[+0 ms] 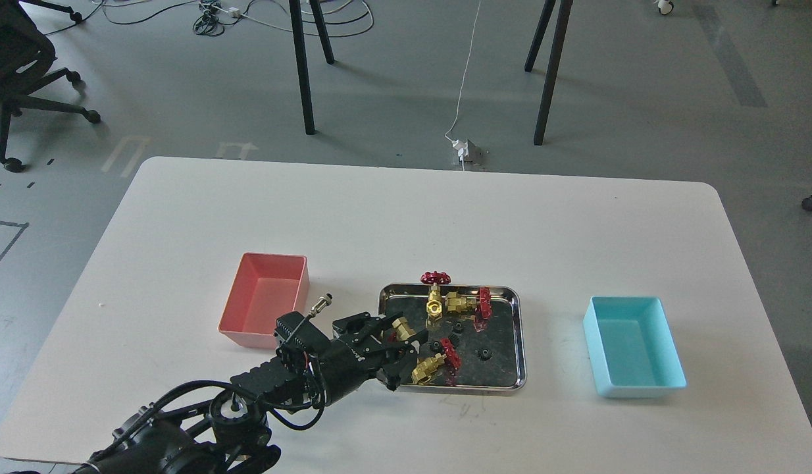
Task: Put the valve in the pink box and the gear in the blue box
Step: 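Reach the left gripper into the steel tray and grasp the small red part, then carry the held part with the left gripper over the pink box and release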
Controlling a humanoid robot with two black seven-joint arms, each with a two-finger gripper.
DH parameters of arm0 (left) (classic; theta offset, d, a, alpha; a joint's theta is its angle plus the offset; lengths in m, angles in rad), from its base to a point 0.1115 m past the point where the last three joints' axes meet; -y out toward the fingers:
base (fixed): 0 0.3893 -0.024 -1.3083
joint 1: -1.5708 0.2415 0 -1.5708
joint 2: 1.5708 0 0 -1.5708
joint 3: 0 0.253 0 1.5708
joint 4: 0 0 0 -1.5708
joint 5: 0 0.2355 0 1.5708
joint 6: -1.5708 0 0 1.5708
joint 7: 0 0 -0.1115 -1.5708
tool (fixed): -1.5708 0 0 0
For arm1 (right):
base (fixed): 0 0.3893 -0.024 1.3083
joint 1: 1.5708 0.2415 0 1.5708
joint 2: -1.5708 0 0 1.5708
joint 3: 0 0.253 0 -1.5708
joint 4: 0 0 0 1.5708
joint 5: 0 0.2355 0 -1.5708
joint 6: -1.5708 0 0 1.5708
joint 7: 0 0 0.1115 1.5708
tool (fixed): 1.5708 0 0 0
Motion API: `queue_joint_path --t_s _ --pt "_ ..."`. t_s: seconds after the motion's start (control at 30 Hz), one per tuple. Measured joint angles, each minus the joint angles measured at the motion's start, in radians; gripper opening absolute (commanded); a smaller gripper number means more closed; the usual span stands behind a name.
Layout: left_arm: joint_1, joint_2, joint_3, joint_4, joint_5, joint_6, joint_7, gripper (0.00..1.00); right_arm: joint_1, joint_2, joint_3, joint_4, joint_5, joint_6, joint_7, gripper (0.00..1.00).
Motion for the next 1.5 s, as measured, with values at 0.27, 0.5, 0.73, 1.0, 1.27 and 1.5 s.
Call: queue_joint_path --t_s 0.27,0.5,0.73,1.0,1.27,1.5 --pt "0.001 -0.004 -0.097 -0.058 0.000 0.003 -0.001 0.11 -0.010 0.003 -0.005 -0.002 -0.021 -0.004 0.002 0.99" --pt "0.020 0.212 -0.264 -0.266 0.000 0.006 0.004 0.11 -0.010 0.002 -0.006 -0.017 -0.023 -0.004 0.000 0.99" --pt "0.084 0.468 -0.260 -0.286 0.000 0.076 -0.001 0.12 -0.008 0.001 -0.006 -0.018 -0.023 -0.004 0.000 0.99" --pt "0.119 0.457 -0.232 -0.175 0.000 0.086 -0.004 0.20 -0.006 0.003 -0.005 -0.016 -0.023 -0.004 0.000 0.99" --pt "0.119 0.403 -0.225 -0.109 0.000 0.091 -0.004 0.79 -0.002 0.003 -0.002 -0.012 -0.023 -0.004 0.000 0.99" --pt "0.104 0.402 -0.258 -0.094 -0.009 0.104 -0.007 0.99 -0.007 0.006 0.004 -0.003 -0.021 -0.009 0.007 0.99"
